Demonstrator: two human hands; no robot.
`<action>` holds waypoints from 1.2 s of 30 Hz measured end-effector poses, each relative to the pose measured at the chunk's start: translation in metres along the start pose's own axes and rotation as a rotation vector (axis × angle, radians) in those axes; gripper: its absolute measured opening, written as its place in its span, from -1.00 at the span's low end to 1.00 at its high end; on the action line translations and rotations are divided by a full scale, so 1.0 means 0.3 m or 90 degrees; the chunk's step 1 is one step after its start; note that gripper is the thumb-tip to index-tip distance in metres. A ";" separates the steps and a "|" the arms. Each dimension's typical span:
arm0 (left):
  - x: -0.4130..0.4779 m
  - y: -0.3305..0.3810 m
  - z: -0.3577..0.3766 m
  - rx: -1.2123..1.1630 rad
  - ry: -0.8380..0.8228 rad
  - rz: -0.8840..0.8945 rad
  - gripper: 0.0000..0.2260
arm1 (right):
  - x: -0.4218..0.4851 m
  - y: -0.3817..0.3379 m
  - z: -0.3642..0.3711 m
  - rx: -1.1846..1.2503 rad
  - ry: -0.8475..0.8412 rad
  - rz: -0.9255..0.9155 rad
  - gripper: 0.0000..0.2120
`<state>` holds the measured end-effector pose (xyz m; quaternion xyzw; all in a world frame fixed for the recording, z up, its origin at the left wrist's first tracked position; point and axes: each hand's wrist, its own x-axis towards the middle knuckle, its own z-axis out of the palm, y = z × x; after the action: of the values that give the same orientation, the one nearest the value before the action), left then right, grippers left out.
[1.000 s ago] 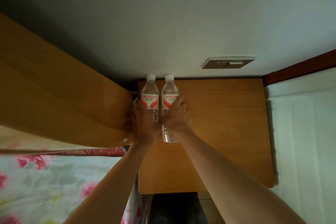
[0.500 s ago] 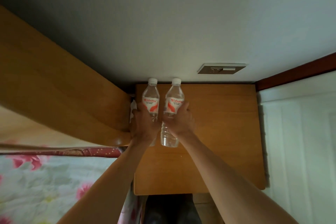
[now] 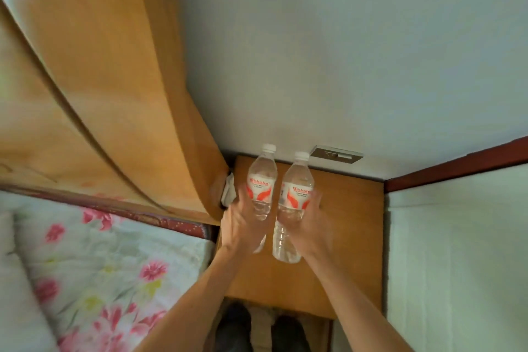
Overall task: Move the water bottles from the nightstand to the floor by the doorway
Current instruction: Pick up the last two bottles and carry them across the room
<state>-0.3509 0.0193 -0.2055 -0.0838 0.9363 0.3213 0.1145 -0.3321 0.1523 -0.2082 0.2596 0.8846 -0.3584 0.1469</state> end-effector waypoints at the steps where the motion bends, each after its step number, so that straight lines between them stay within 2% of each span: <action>1: -0.027 0.022 -0.027 0.005 0.014 0.000 -0.28 | -0.027 -0.018 -0.028 -0.001 -0.003 -0.024 -0.23; 7: -0.171 0.090 -0.154 -0.012 0.100 -0.032 -0.23 | -0.153 -0.103 -0.157 -0.011 -0.002 -0.140 -0.12; 11: -0.279 0.081 -0.230 -0.043 0.158 -0.071 -0.21 | -0.237 -0.150 -0.214 -0.053 -0.044 -0.209 -0.02; 13: -0.302 0.079 -0.240 -0.056 0.160 -0.081 -0.22 | -0.251 -0.148 -0.229 -0.061 -0.033 -0.216 -0.01; 17: -0.398 0.041 -0.317 -0.063 0.230 -0.107 -0.26 | -0.333 -0.192 -0.235 -0.073 -0.057 -0.286 -0.03; 25: -0.624 -0.088 -0.467 -0.063 0.362 -0.165 -0.25 | -0.487 -0.285 -0.162 -0.110 -0.135 -0.474 -0.07; 36: -1.019 -0.303 -0.620 -0.122 0.533 -0.360 -0.29 | -0.836 -0.446 0.032 -0.139 -0.270 -0.716 -0.07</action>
<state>-0.0664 -0.1414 -0.0336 -0.4656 0.8088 0.3011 -0.1958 -0.2006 -0.0247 -0.0285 -0.3406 0.8694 -0.3319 0.1337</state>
